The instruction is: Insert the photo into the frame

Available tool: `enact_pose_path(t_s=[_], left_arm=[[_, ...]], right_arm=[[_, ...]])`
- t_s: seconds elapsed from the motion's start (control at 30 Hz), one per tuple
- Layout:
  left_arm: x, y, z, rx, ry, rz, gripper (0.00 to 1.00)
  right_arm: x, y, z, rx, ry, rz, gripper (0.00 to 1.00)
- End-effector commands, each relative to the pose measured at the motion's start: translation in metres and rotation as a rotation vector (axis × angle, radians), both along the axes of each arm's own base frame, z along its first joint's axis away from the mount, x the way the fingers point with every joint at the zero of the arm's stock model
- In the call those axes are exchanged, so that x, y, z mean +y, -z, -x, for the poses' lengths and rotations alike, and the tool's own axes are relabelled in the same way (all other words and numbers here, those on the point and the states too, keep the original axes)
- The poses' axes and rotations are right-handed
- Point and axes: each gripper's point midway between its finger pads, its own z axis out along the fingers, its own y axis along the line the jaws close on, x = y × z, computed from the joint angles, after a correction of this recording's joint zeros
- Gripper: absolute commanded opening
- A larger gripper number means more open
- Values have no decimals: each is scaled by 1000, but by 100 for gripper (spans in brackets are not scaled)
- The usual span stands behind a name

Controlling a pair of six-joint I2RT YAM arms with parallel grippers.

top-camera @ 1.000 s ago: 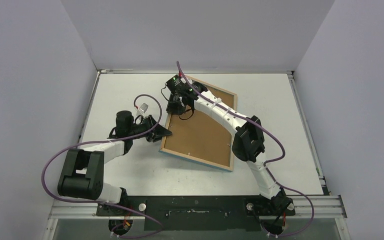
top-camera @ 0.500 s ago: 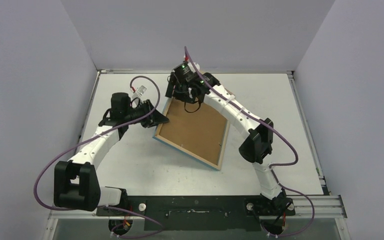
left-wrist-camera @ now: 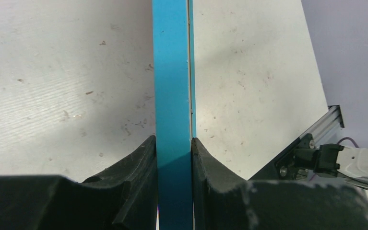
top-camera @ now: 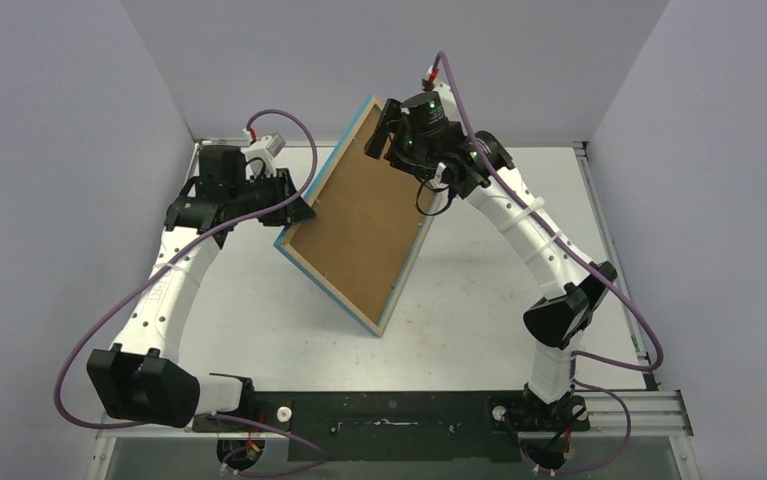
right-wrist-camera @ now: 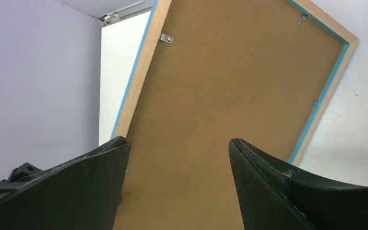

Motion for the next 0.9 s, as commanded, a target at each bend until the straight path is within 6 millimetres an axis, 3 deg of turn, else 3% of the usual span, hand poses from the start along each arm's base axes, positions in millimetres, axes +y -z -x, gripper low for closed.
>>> enact_pose_path(t_s=[0.0,0.13,0.27,0.5,0.77,0.87], left_arm=[[13,-51,-18,-213,-12,-108,0],[-8,-70,-23,-286,29,-130,0],[-30,-71,-17,-339,85,-202,0],[-47,-74,-10,-392,94,-354,0],[-65,-71,-2,-441,149,-395,0],[-76,-68,5,-474,189,-414,0]], right_arm=[[-4,-13,6,-13,17,-63,76],[-2,-1,12,30,29,-107,77],[-1,-9,13,32,43,-155,77],[-34,-43,17,-47,197,-294,77],[-76,-48,24,-138,344,-327,78],[-80,-49,23,-141,340,-309,79]])
